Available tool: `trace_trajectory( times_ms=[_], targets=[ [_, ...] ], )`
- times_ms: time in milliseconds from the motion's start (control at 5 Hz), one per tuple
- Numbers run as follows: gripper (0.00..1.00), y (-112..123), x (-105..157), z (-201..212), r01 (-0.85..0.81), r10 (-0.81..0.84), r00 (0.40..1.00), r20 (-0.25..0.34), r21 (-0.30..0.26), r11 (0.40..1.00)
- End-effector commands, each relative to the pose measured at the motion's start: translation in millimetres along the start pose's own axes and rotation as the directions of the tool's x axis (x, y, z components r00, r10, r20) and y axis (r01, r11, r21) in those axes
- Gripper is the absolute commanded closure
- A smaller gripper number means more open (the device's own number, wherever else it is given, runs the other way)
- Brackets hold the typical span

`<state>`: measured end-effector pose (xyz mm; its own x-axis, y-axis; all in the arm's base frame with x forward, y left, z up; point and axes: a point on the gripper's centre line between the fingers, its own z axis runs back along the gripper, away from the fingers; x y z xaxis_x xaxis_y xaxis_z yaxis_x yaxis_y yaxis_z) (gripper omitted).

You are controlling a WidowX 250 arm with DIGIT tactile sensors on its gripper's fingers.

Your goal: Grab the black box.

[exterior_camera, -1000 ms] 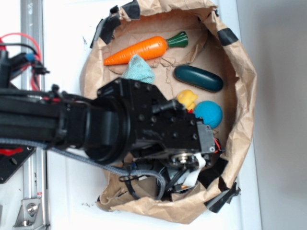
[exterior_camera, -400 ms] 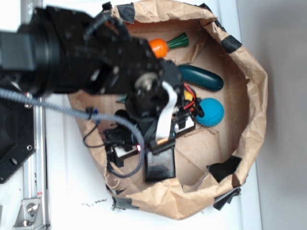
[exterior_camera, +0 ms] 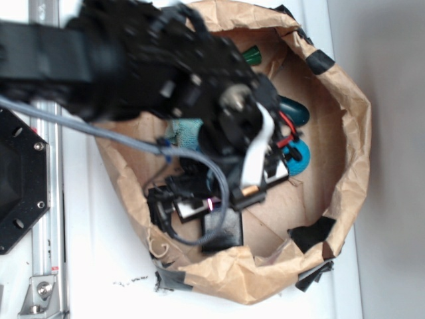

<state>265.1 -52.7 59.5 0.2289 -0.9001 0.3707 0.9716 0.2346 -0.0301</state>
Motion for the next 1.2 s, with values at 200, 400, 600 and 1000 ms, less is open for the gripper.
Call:
trace_trajectory(
  times_ms=[200,400,600,1000],
  targets=[
    [0.0,-38,20,-7,0.164,-0.168,0.981,-0.095,-0.047,0.985],
    [0.0,-40,19,-17,0.155,-0.164,0.98,-0.11,-0.082,0.984],
    [0.0,-36,14,-38,0.135,-0.144,0.982,-0.122,-0.078,0.988],
    [1.0,-24,11,-55,0.039,-0.039,0.989,-0.144,0.001,0.999]
  ],
)
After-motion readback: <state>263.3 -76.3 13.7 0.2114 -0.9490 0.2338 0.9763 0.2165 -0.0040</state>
